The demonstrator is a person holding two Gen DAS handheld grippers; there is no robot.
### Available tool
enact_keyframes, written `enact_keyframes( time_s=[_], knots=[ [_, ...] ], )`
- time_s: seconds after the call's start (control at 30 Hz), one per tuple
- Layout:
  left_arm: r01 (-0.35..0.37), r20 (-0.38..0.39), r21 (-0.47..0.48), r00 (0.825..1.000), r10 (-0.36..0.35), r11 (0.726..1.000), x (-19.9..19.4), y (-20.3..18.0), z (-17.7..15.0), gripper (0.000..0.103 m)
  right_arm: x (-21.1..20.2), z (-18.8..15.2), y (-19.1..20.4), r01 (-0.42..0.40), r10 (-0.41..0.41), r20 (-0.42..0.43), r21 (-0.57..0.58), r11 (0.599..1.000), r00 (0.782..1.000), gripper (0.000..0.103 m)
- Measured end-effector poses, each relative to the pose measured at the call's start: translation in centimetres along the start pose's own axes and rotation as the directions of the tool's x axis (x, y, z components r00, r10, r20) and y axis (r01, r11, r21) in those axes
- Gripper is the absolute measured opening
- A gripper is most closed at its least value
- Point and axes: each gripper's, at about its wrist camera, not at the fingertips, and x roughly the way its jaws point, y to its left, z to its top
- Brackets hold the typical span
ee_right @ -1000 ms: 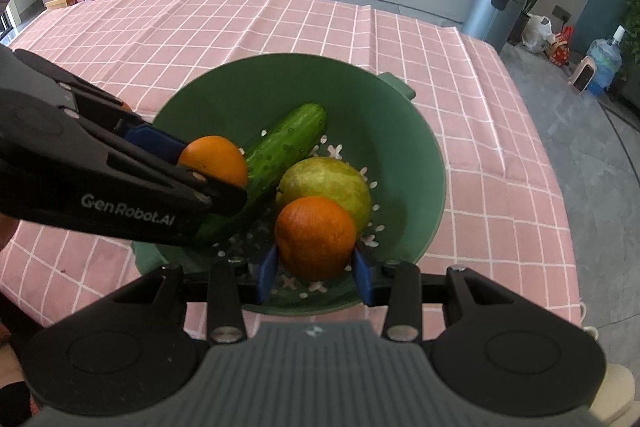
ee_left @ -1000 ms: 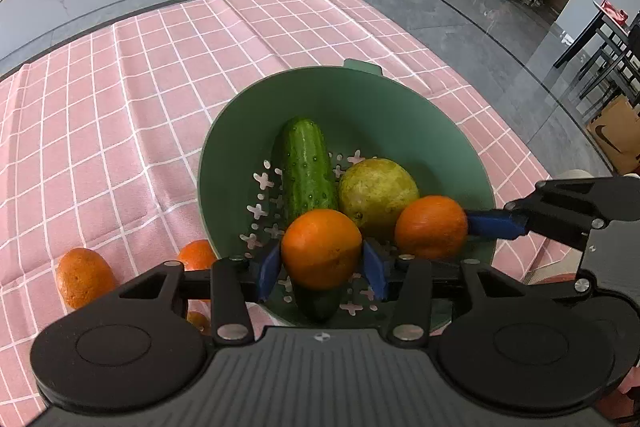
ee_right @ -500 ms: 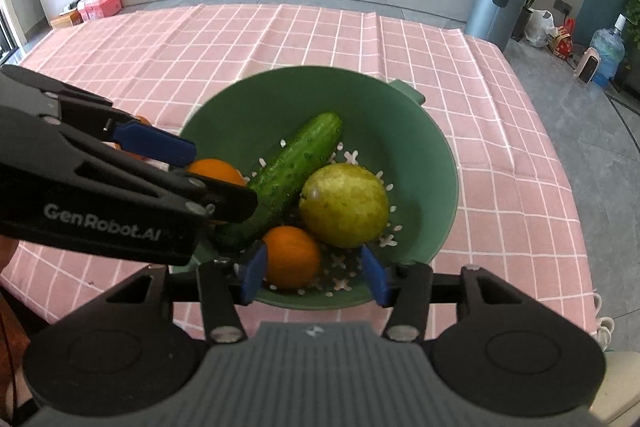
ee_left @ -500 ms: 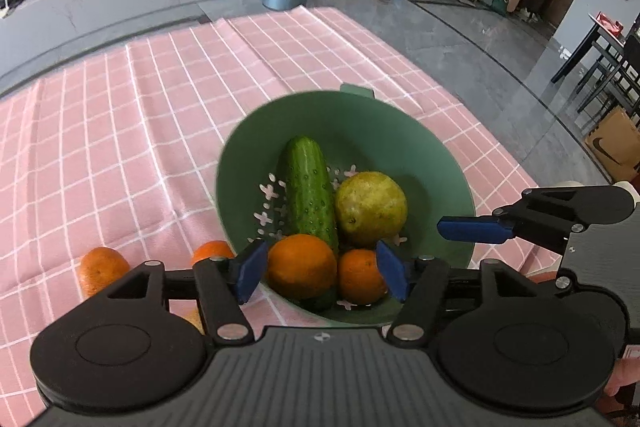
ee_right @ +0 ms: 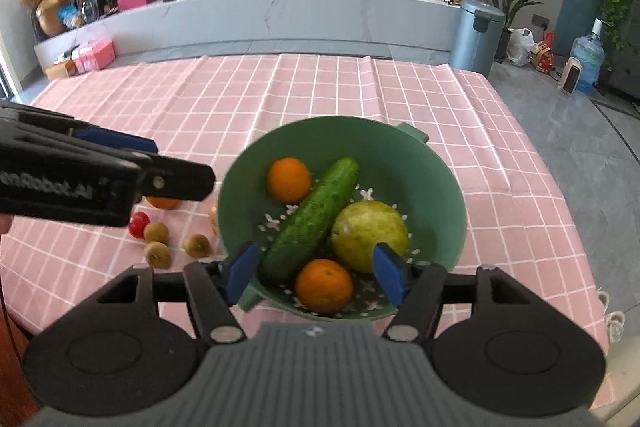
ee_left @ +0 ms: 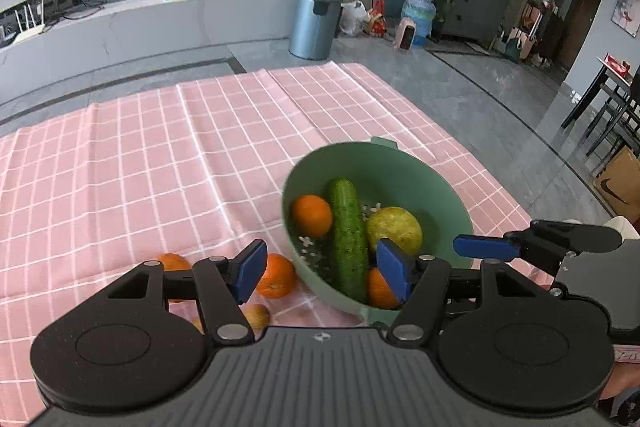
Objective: Organize fruits
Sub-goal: 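Open both tools to release the oranges and move back to the fruit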
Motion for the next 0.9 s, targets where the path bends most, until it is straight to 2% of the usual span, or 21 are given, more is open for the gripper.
enact_keyframes(
  time_s=[0.2,0.53,0.63,0.77,0.9],
  knots=[
    [-0.005,0.023,0.000,1.000,0.005,1.000,-1.6,1.8,-0.7,0.074,-0.9,-0.6,2.4,-0.032,0.031,0.056,0.022,0.999,0.998,0.062],
    [-0.030,0.027,-0.074,0.999,0.032,0.997,-2.1,6.8,-2.7,0.074,-0.4,-1.2,8.2,-0.107,0.112,0.091,-0.060,0.992,0.990,0.061],
    [-0.033,0.018,-0.079,0.999,0.035,0.996,-1.9,7.9,-3.3,0.073,0.0,-1.6,9.4,-0.125,0.132,0.092,-0.080,0.989,0.987,0.051],
    [-0.025,0.006,-0.112,1.000,0.026,0.993,-1.6,9.6,-4.3,0.071,1.0,-2.2,10.9,-0.130,0.137,0.075,-0.092,0.987,0.988,0.045],
    [-0.029,-0.015,-0.178,1.000,0.027,0.984,-1.0,11.6,-5.4,0.063,2.5,-2.9,11.8,-0.118,0.122,0.038,-0.096,0.988,0.992,0.035]
  ],
)
